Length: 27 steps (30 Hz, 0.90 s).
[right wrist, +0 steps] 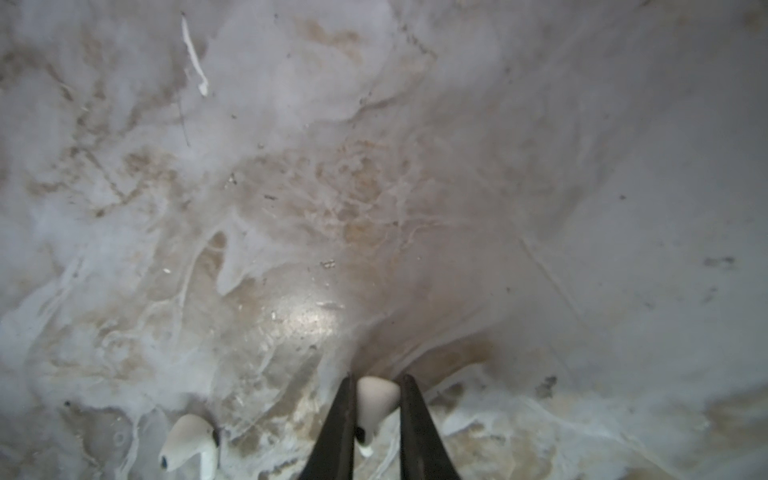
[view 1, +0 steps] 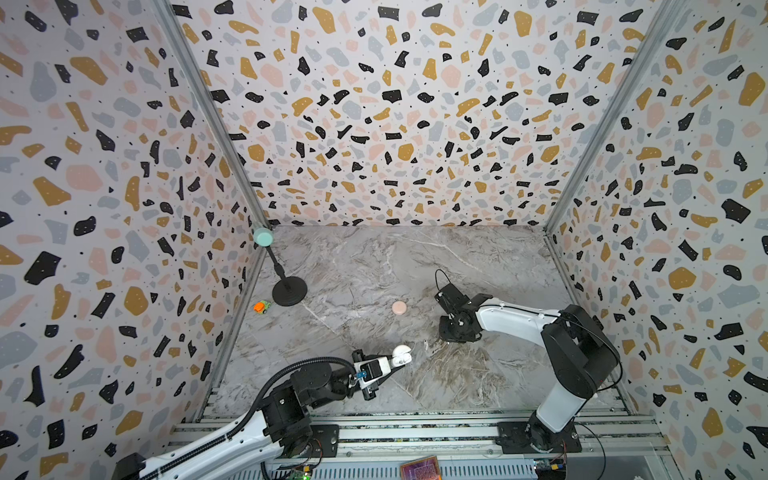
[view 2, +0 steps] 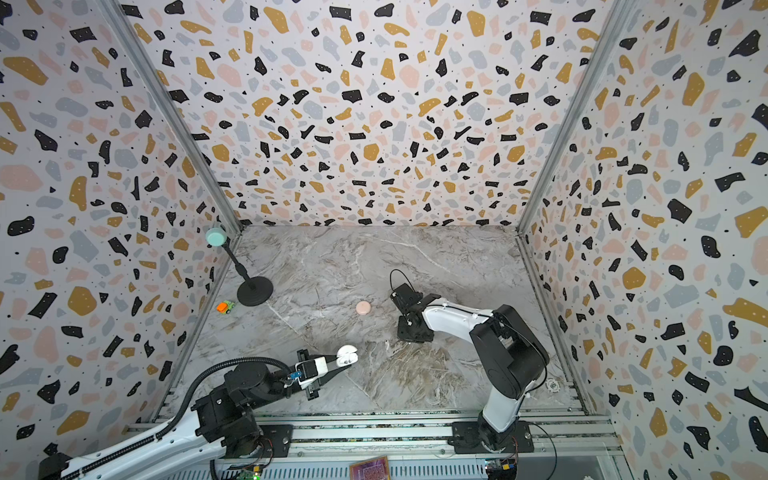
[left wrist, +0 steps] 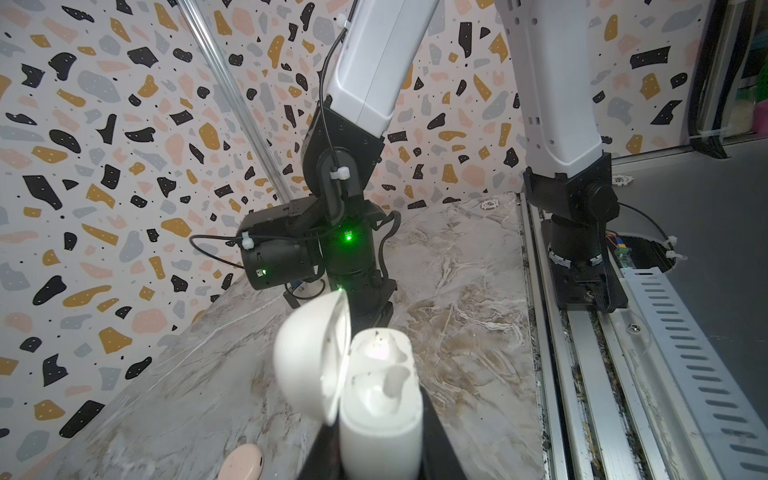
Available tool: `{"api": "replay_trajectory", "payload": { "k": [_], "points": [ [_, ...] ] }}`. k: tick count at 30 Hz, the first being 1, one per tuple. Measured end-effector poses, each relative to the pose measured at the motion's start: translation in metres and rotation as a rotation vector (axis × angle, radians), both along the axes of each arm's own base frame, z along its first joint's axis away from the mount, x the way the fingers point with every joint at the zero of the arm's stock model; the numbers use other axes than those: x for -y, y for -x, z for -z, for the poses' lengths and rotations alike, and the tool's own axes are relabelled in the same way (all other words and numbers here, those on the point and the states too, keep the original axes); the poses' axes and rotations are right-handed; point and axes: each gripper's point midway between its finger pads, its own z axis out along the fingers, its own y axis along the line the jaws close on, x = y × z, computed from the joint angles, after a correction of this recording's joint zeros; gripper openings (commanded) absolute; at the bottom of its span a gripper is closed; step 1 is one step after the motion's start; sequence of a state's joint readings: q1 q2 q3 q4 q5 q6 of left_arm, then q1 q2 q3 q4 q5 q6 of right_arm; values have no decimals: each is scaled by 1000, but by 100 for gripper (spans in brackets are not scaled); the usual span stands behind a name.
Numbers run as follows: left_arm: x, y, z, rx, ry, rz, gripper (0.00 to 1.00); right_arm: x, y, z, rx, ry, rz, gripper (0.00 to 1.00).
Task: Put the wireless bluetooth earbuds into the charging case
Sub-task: 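Lift the white earbud off the table with the right gripper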
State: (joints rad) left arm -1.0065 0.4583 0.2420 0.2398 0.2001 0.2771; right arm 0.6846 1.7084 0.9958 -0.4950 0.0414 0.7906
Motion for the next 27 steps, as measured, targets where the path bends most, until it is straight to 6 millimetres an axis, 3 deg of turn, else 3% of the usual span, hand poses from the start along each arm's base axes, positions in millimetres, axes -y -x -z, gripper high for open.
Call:
{"api": "replay_trajectory", "payload": {
  "k": [6,19,27],
  "points": [
    [0,0,0,-1,-2,0,0,0,2,-4,23,-26,-2,19],
    [0,0,0,-1,-2,0,0,-8,-3,-31,125,-125,-23,19],
    [1,-1,2,-5,-8,-2,0,-18,-5,-70,238,-237,-58,19]
  ]
}}
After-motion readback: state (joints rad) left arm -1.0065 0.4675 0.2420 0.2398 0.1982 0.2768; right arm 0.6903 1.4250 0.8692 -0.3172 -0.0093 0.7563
